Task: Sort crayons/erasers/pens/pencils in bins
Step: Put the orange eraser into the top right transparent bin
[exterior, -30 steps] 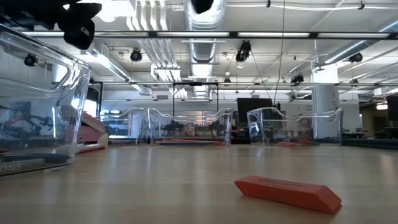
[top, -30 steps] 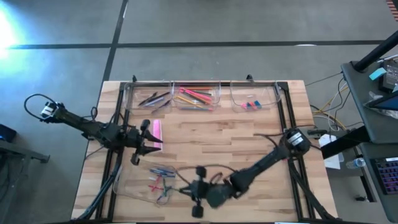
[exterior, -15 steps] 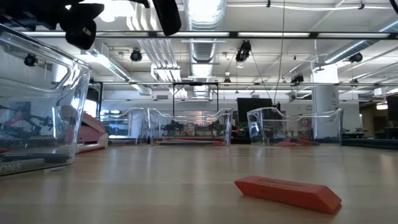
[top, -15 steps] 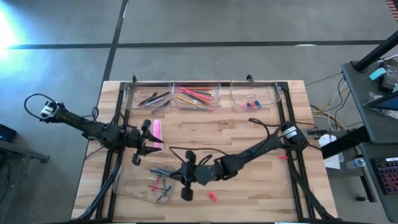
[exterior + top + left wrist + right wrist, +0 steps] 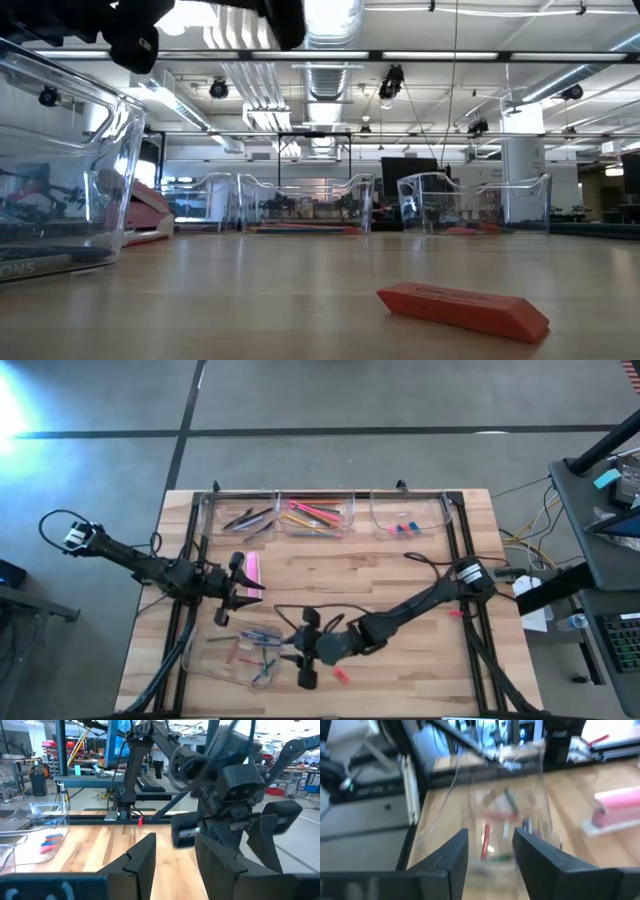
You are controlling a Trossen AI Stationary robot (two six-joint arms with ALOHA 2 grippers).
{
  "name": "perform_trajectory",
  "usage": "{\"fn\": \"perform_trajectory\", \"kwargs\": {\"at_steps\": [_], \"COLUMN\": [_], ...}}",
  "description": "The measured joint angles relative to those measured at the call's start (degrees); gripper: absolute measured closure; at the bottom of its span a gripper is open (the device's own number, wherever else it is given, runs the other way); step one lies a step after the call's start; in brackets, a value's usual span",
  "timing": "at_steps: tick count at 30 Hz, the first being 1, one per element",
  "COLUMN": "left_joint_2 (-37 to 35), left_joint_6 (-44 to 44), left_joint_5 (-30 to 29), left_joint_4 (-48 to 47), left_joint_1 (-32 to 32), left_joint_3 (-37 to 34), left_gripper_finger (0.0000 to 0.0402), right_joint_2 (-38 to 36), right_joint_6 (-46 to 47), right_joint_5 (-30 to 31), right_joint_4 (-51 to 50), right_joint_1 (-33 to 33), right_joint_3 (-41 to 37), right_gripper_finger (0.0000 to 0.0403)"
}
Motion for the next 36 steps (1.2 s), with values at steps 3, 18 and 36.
{"fn": "perform_trajectory", "kwargs": {"at_steps": [3, 18, 36], "left_joint_2": [0.1, 2.1, 9.9], "left_joint_6": [1.1, 0.9, 1.0], "left_joint_5": [0.0, -0.2, -1.2], "left_joint_4": [0.1, 3.0, 10.0], "left_joint_1": [0.0, 0.0, 0.1], "left_joint_3": [0.0, 0.0, 0.0], "left_gripper_finger": [0.0278, 0.0278, 0.0278], "right_joint_2": [-2.2, 0.1, 6.7], "right_joint_6": [2.0, 32.3, 38.6], "right_joint_5": [0.4, 5.7, 7.2], "right_joint_4": [-7.2, -40.1, -44.3], "right_joint_1": [1.8, 14.9, 15.3], "right_joint_3": [0.0, -0.1, -0.1], "right_gripper_finger": [0.0249, 0.0267, 0.0268]}}
